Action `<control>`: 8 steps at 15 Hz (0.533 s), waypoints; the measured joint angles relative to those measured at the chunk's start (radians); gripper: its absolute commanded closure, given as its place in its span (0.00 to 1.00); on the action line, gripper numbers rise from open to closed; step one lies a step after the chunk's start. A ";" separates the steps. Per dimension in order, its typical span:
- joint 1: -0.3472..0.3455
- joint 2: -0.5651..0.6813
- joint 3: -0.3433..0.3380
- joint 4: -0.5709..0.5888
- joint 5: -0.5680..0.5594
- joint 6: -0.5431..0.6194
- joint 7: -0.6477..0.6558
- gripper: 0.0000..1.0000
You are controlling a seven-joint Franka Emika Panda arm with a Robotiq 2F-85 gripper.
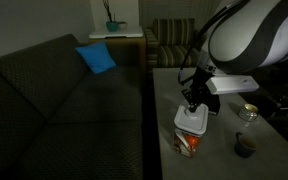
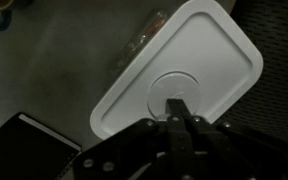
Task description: Press the object on the lid of the bowl
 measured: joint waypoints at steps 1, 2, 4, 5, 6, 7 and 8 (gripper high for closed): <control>0.000 0.000 0.000 0.000 0.001 0.000 0.002 1.00; 0.000 0.000 0.000 0.000 0.002 0.000 0.005 1.00; 0.000 0.001 0.000 0.000 0.006 -0.001 0.010 1.00; 0.000 0.003 0.000 0.000 0.007 -0.001 0.012 1.00; 0.000 0.005 -0.002 0.000 0.007 -0.002 0.013 1.00; 0.000 0.008 -0.004 0.000 0.007 -0.003 0.014 1.00; 0.002 0.013 -0.009 0.000 0.007 -0.005 0.015 1.00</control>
